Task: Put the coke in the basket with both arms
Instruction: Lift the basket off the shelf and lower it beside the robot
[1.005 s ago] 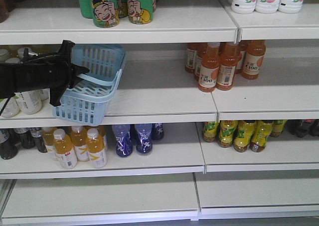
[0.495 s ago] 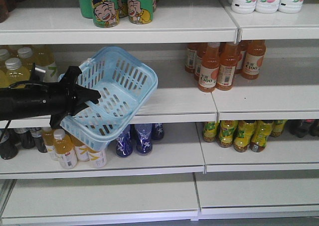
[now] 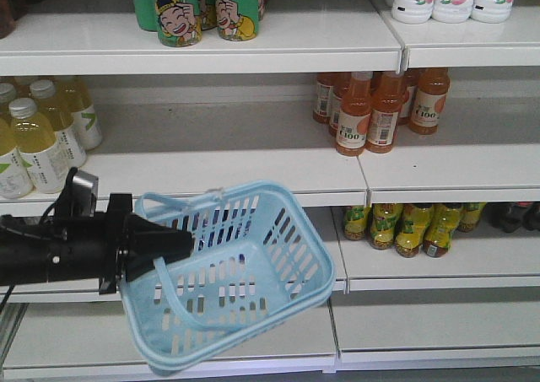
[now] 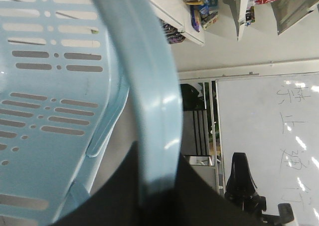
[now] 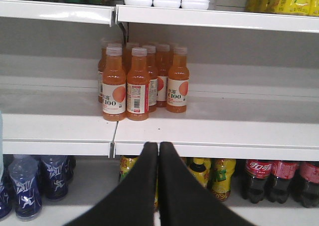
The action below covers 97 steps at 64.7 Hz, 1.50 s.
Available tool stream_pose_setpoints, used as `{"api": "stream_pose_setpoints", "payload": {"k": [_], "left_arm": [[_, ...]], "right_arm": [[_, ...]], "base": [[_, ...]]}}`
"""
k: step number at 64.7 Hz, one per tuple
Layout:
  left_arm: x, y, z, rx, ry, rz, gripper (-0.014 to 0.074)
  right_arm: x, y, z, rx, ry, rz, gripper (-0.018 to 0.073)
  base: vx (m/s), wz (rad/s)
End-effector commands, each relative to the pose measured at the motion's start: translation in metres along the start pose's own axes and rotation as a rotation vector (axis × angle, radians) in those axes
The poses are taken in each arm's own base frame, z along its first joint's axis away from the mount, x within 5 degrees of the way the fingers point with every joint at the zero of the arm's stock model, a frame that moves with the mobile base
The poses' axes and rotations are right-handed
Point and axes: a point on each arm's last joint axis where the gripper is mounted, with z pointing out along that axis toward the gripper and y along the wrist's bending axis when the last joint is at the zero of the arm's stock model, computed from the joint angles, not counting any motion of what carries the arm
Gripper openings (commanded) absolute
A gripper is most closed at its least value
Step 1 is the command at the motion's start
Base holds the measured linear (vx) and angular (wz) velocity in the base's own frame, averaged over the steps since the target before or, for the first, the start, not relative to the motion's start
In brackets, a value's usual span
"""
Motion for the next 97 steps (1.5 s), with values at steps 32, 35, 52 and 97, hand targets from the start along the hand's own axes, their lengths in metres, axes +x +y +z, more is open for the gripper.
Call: {"api": "stream_pose_setpoints", "payload": {"k": [32, 35, 52, 97], "left_arm": [[0.058, 0.009, 0.006, 0.083, 0.123, 0.051, -0.0008], [0.058, 0.010, 0.006, 0.080, 0.131, 0.053, -0.0008], [0.070, 0.011, 0.010, 0.053, 0.228, 0.091, -0.0008], [0.075, 0.012, 0.013, 0.031, 0.270, 0.111, -0.0007]], "right_arm": [[-0.004, 0.000, -0.001, 0.008, -0.077, -0.006, -0.0009], [-0.004, 0.000, -0.001, 0.008, -0.077, -0.006, -0.0009], [-0.004, 0.000, -0.001, 0.008, -0.077, -0.006, -0.0009], [-0.004, 0.000, -0.001, 0.008, -0.077, -0.006, -0.0009]], "base": [[0.00, 0.00], [0.00, 0.00], [0.00, 0.00], [0.00, 0.00]]}}
